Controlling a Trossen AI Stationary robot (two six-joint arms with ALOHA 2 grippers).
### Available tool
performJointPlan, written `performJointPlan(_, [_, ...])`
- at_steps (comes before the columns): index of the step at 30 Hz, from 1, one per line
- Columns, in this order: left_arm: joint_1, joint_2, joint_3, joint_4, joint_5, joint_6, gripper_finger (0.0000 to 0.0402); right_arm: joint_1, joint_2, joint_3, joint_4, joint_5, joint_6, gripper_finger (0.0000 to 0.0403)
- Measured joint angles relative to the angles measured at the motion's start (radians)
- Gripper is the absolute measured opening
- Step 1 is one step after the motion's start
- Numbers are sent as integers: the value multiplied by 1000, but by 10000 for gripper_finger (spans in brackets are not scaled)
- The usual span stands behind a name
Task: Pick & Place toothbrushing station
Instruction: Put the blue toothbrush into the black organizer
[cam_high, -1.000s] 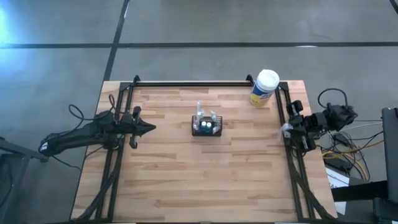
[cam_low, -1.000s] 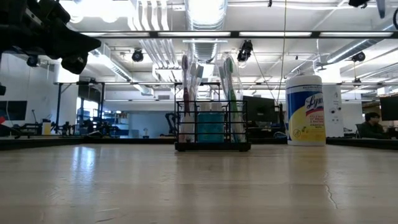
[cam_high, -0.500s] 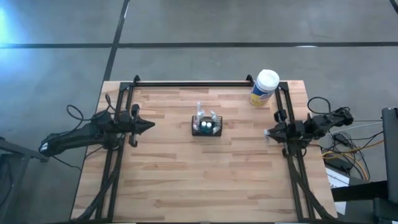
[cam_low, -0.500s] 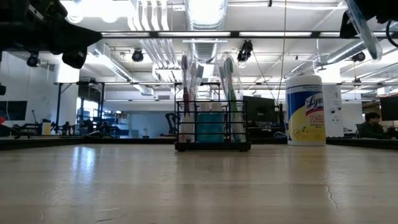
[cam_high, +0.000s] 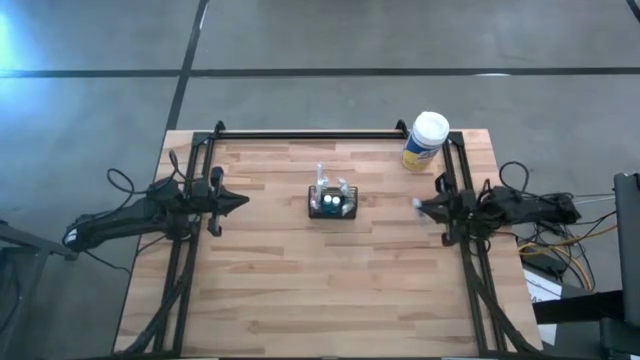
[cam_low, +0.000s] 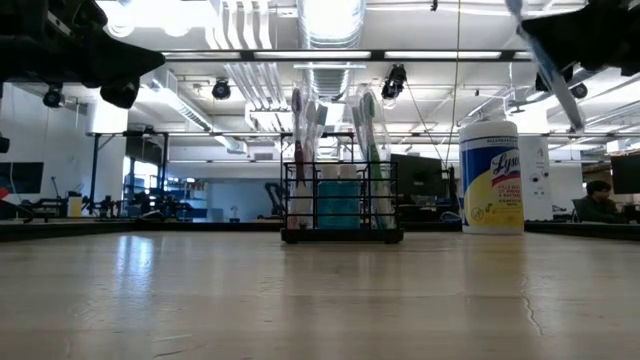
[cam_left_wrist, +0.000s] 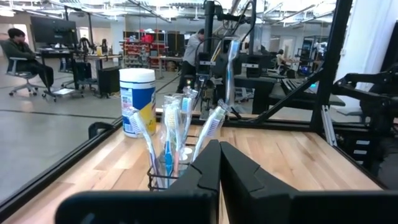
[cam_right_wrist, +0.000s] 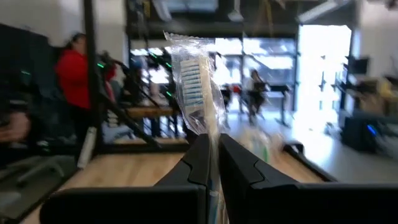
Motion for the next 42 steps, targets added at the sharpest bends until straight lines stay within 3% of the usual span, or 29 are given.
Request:
performJointPlan(4, [0, 0, 0, -1, 0, 10, 6, -58, 1, -30, 42, -100, -10, 13])
performJointPlan(10, [0, 0, 0, -1, 0, 15, 10, -78, 0, -101, 119, -106, -2, 13])
performJointPlan(38, [0, 0, 0, -13, 0, 8, 12, -77, 2, -102, 140, -130, -8, 13])
performJointPlan(42, [0, 0, 0, -12, 0, 14, 10, -77, 2, -102, 140, -86, 7, 13])
